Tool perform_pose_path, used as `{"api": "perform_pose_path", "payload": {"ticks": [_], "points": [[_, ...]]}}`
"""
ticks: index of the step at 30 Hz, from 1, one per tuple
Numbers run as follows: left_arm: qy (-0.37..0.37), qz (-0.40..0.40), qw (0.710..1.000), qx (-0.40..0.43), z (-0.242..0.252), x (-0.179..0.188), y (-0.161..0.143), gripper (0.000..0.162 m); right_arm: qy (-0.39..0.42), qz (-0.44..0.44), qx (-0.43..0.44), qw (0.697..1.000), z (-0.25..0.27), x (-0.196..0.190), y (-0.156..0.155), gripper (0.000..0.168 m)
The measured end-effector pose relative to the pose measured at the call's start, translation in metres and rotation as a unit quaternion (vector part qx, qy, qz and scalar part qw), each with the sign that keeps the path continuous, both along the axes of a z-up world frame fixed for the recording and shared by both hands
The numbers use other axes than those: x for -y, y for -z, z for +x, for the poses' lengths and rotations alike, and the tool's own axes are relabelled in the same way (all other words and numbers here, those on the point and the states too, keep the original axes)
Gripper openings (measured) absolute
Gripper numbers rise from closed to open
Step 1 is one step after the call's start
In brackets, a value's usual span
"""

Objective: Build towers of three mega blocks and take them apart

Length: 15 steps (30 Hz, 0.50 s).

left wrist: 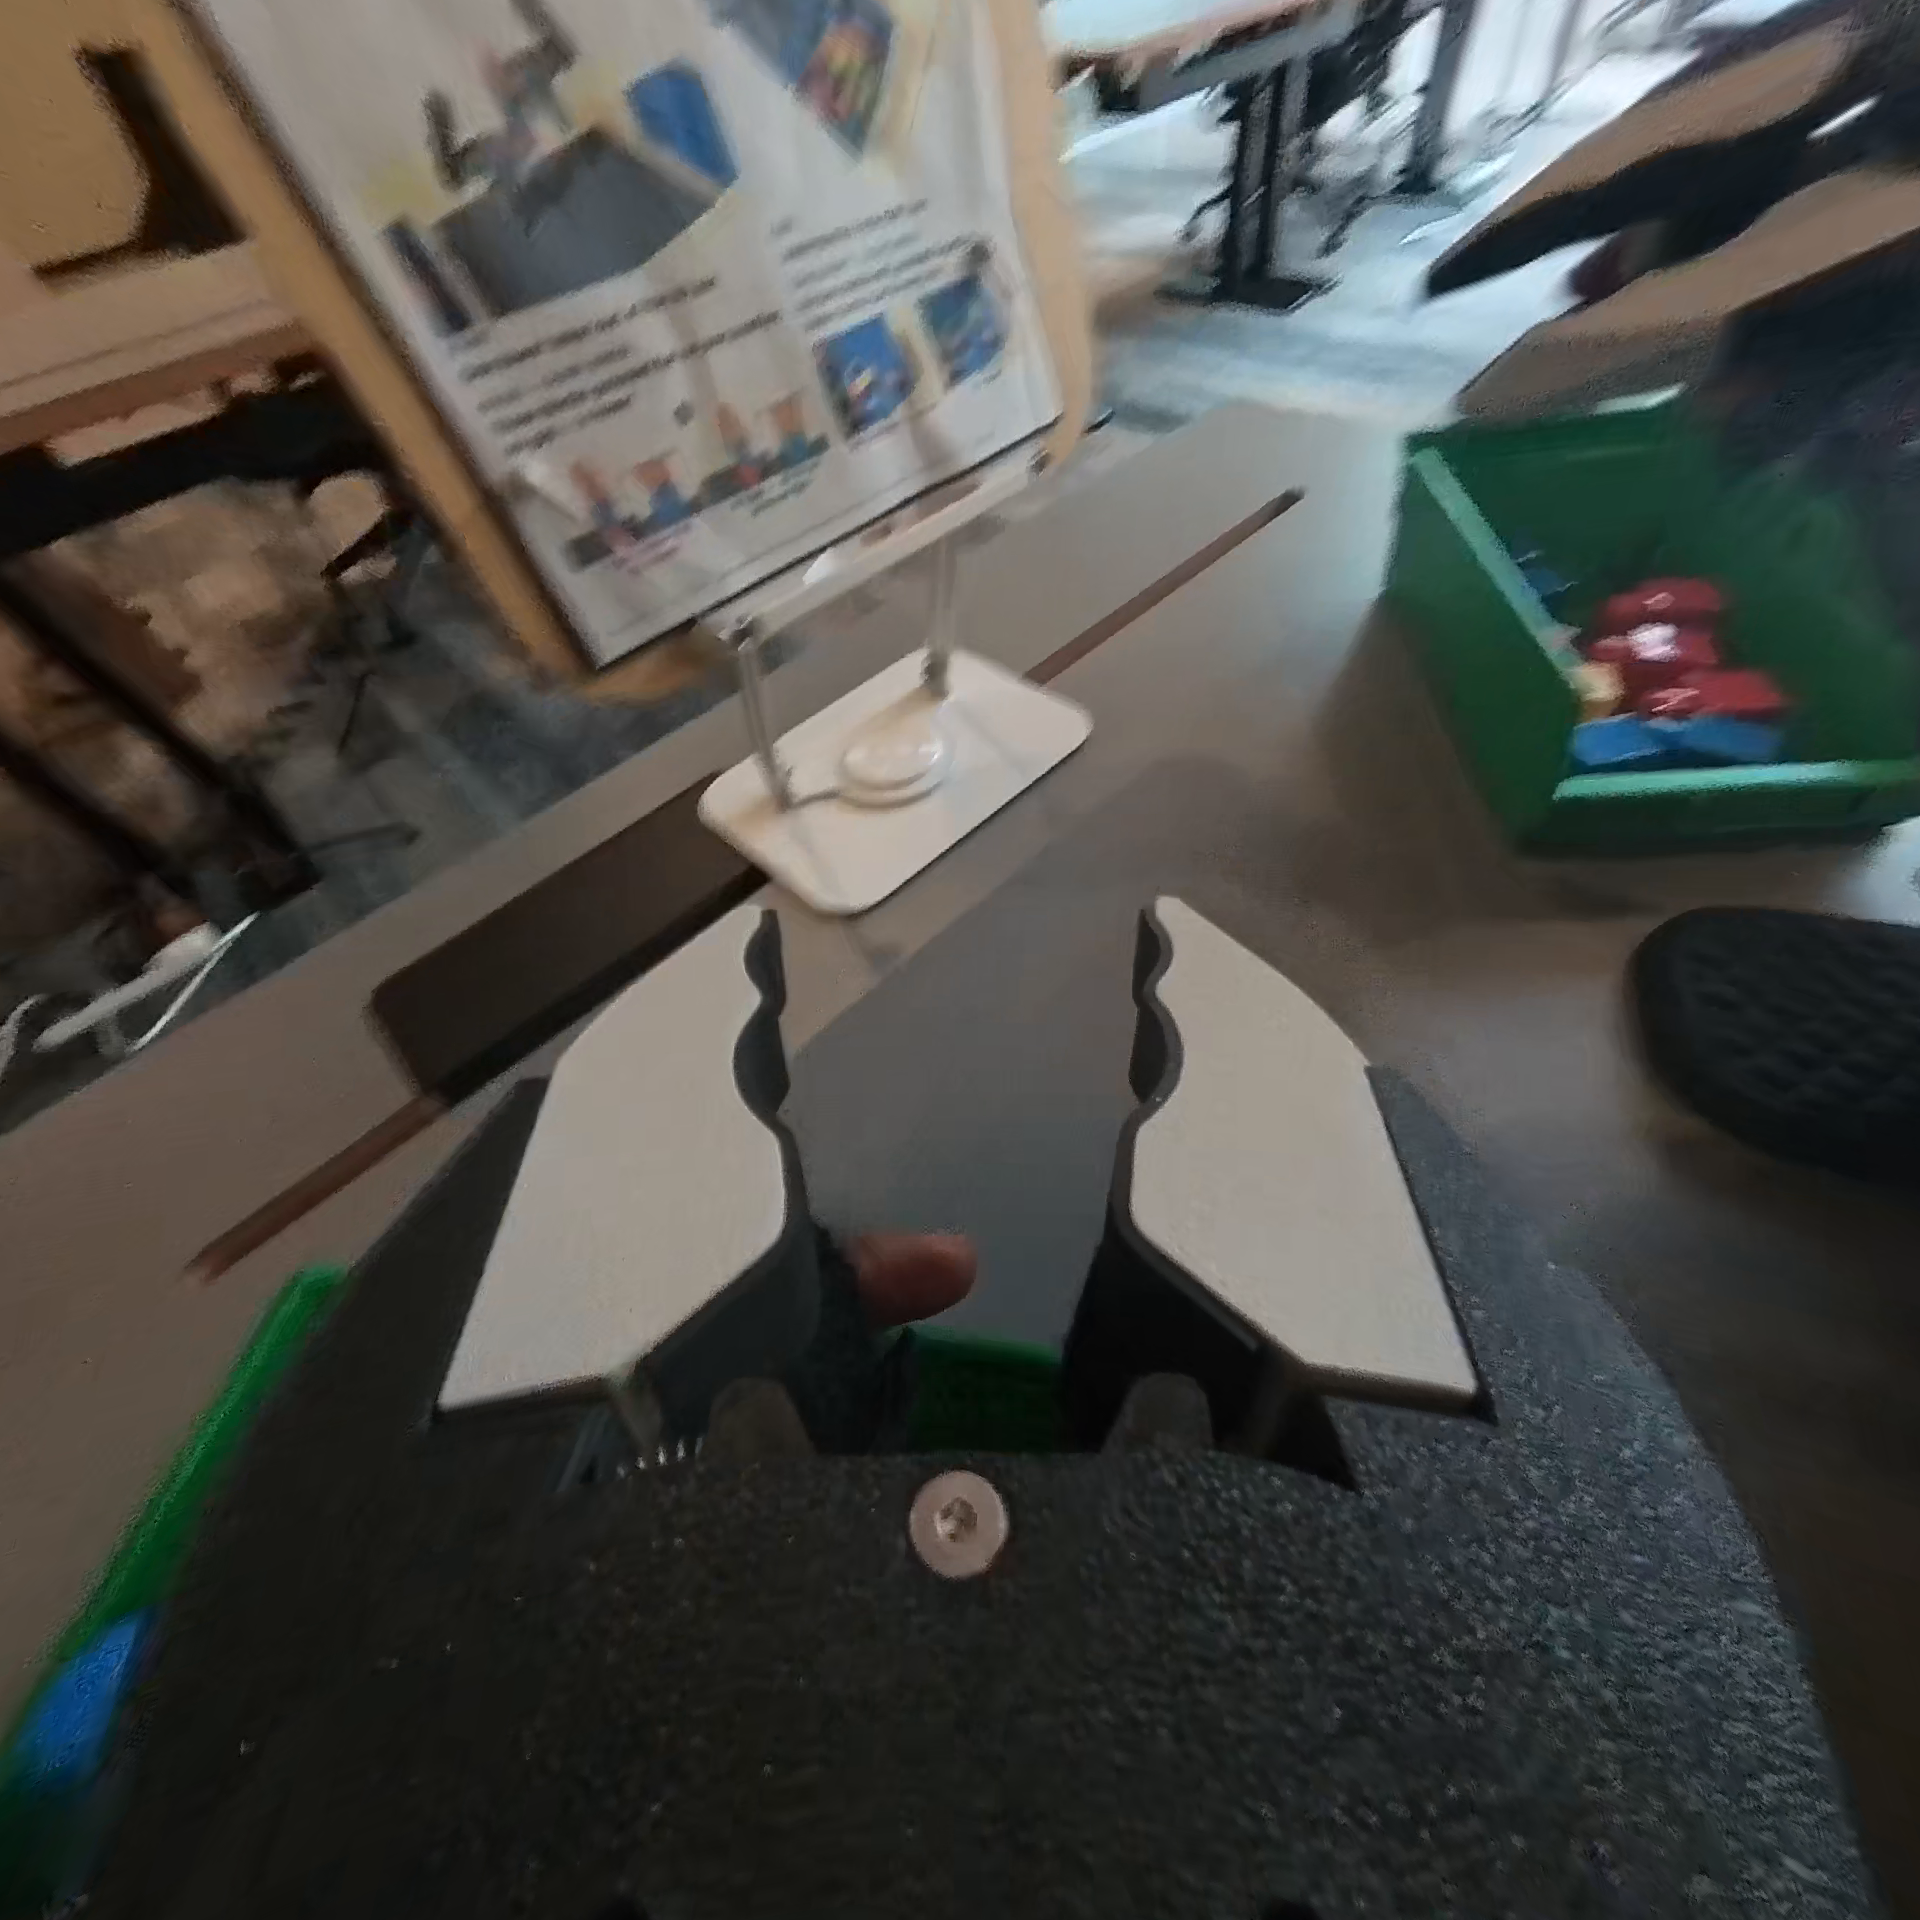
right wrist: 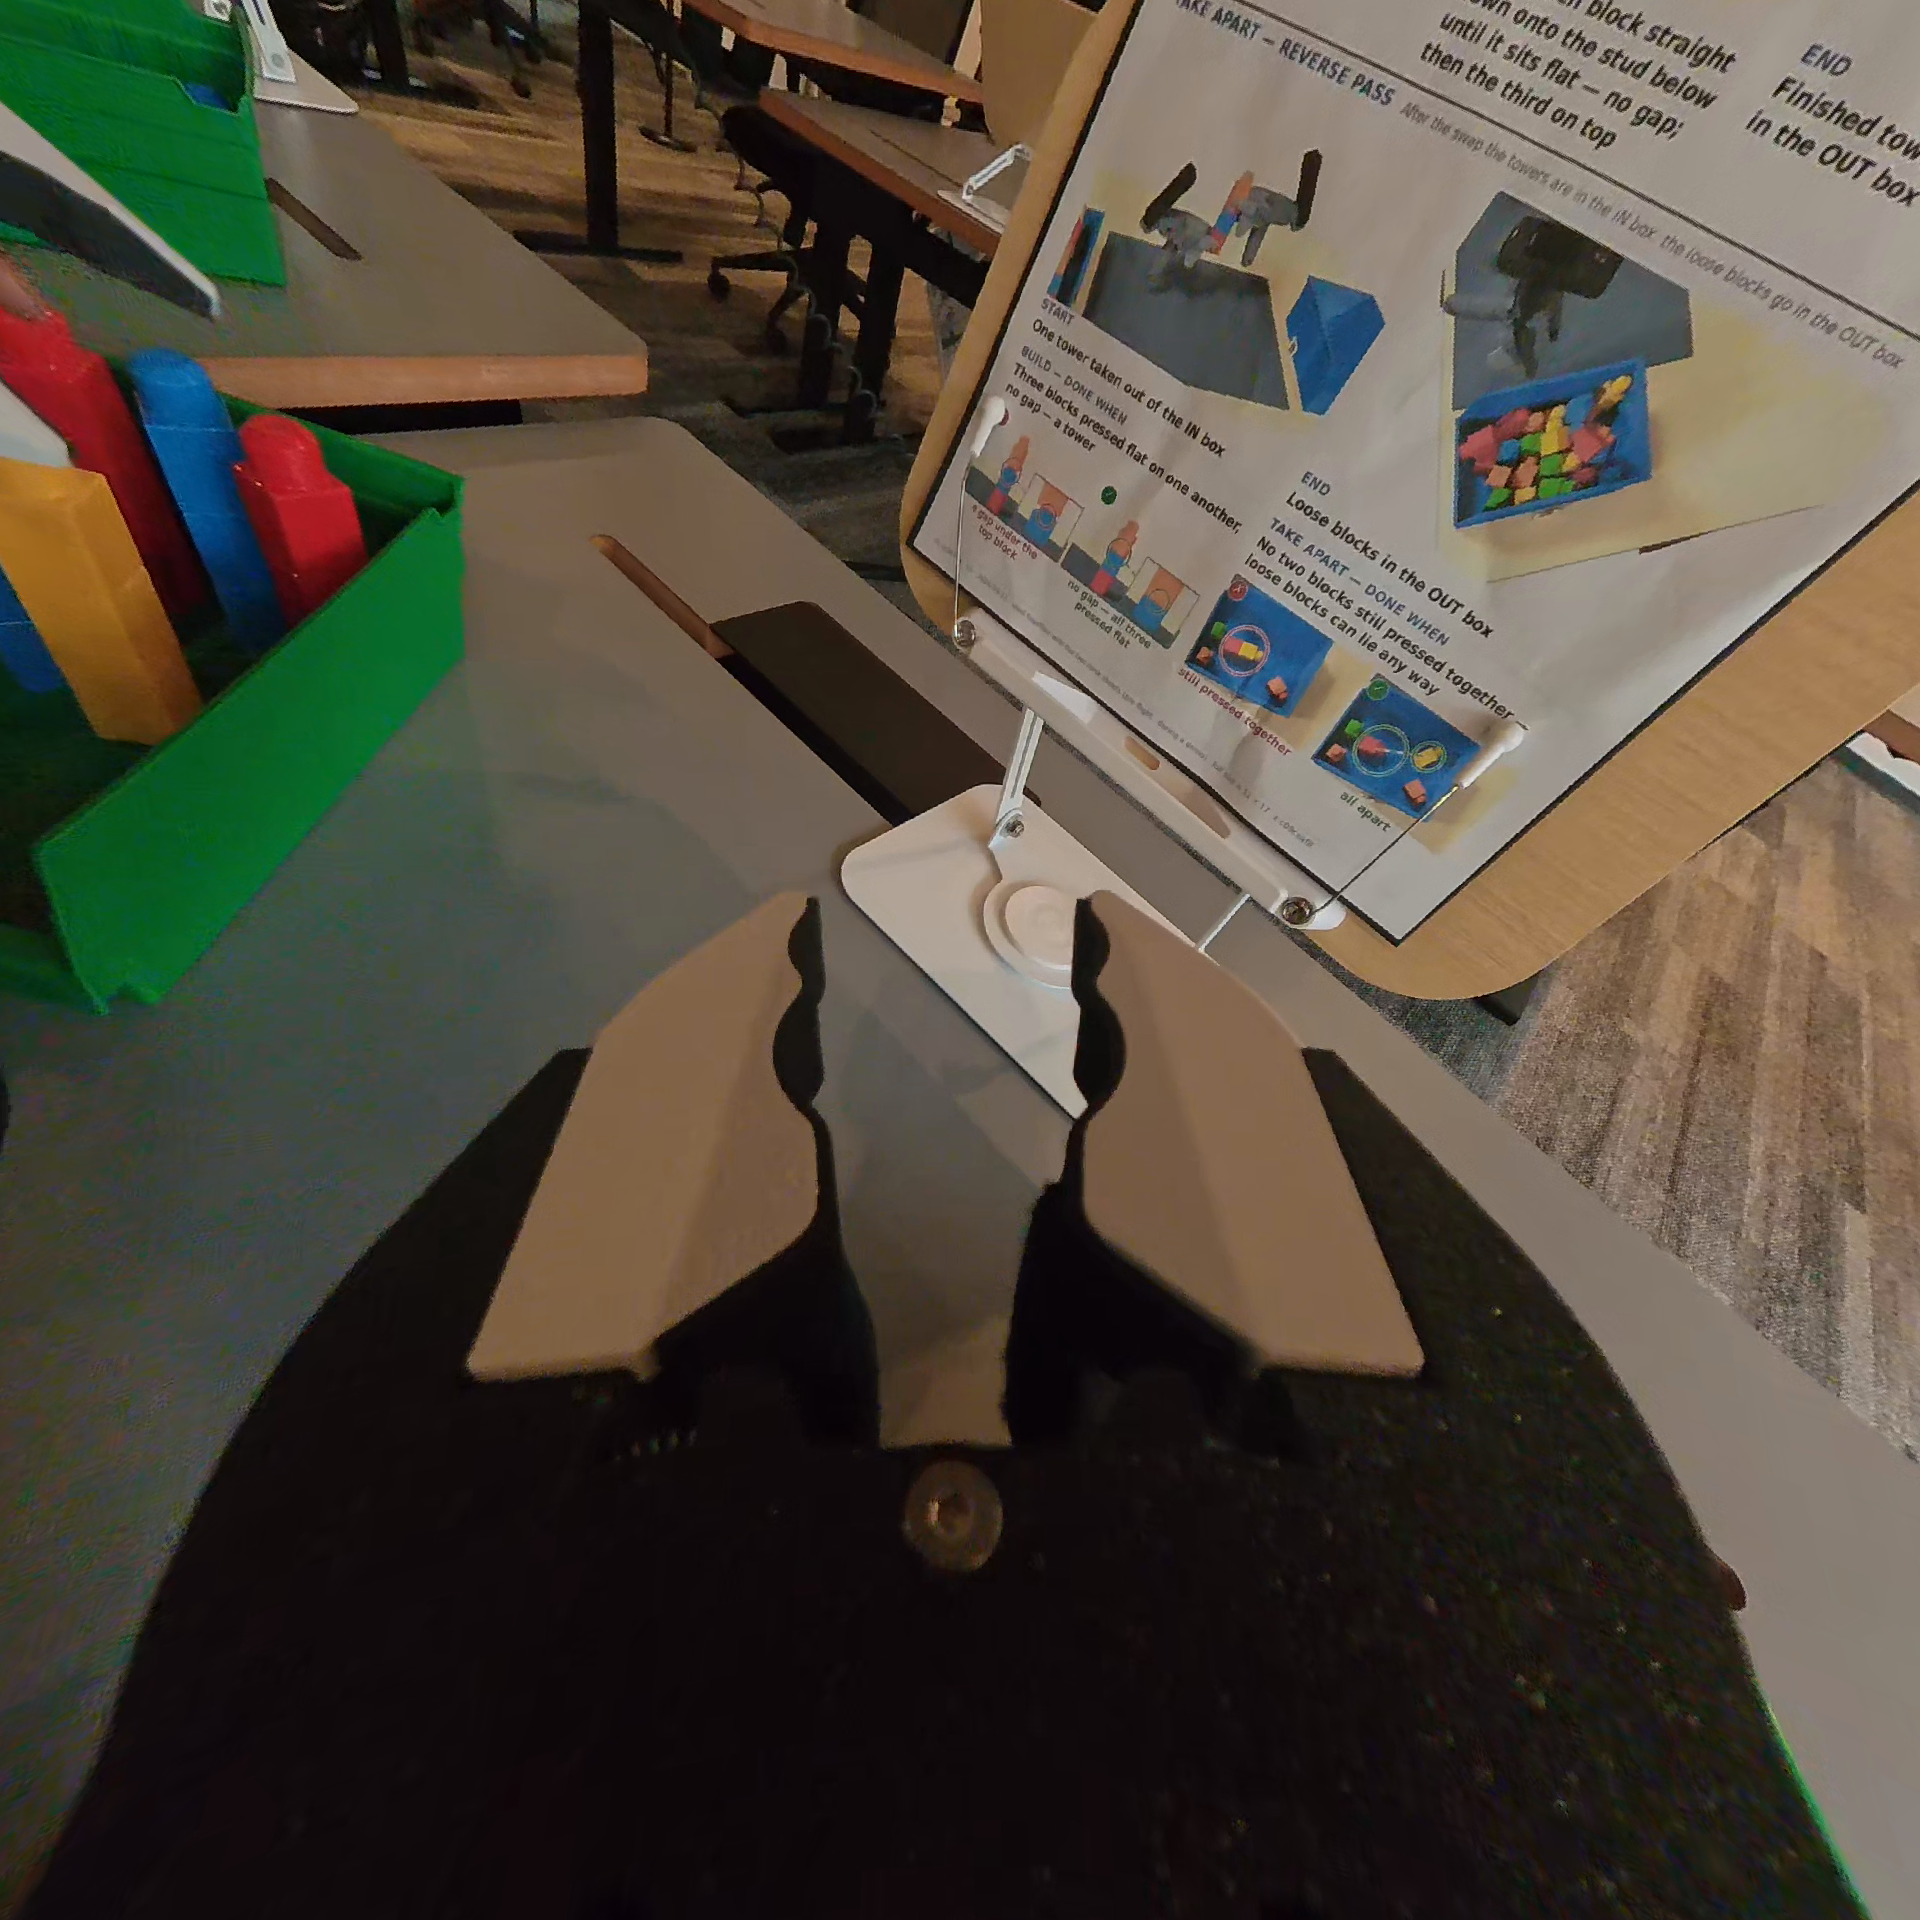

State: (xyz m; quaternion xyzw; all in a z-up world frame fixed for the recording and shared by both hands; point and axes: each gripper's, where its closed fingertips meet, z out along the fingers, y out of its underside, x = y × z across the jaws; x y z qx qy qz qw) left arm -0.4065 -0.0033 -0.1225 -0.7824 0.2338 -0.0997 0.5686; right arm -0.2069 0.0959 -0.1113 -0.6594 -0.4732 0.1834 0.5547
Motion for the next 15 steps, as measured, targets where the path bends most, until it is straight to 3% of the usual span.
{"api": "perform_pose_path", "payload": {"ticks": [7, 15], "points": [[-0.192, -0.089, 0.977, -0.038, -0.108, 0.032, 0.035, 0.059, 0.0, 0.002, -0.005, 1.0, 0.002, 0.0, -0.002, 0.046], [-0.235, -0.233, 0.938, -0.101, -0.147, 0.067, 0.094, 0.066, 0.003, 0.004, -0.004, 1.0, 0.003, -0.001, -0.003, 0.046]]}}
